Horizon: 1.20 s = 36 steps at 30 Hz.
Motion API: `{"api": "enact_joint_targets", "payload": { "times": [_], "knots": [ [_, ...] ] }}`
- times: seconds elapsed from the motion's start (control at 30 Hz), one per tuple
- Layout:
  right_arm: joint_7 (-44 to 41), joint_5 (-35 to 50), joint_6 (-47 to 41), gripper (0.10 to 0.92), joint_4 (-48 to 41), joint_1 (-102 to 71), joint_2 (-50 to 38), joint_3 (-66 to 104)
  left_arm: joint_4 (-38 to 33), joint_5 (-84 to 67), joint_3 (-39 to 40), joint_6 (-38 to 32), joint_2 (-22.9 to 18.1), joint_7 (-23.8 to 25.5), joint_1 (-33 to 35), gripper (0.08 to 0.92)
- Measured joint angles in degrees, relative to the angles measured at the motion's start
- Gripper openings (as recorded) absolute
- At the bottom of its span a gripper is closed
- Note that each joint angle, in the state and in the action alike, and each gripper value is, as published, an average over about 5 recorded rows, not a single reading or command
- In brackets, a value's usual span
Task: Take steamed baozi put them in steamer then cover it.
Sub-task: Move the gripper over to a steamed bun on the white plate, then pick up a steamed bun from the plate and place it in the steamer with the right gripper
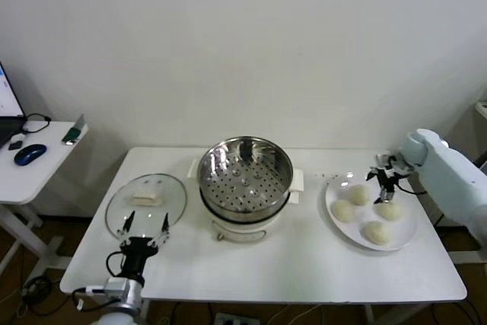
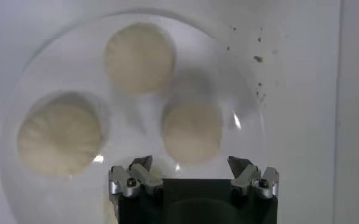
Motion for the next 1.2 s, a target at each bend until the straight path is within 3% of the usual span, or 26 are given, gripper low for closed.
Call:
{"api": "enact_joint_targets", "payload": {
  "times": [0.6,0.93,1.2],
  "knots": [
    [0.3,-8.3,2.7,0.812,-11.7,1.7,8.4,4.1,0.8,-0.1,0.1,-0.1,0.5,-0.2,0.0,0.823],
    [-0.7,-9.7,3.4,0.722,-13.1,2.2,9.1,5.5,0.8,-0.1,0.1,-0.2,0.5,-0.2,0.3,0.823],
    [-1.6,-8.8,4.1,0.704,-12.0,3.0,8.5,4.8,0.5,0.0,-0.1,-0.4,0.5,-0.2,0.9,0.823]
  ]
}}
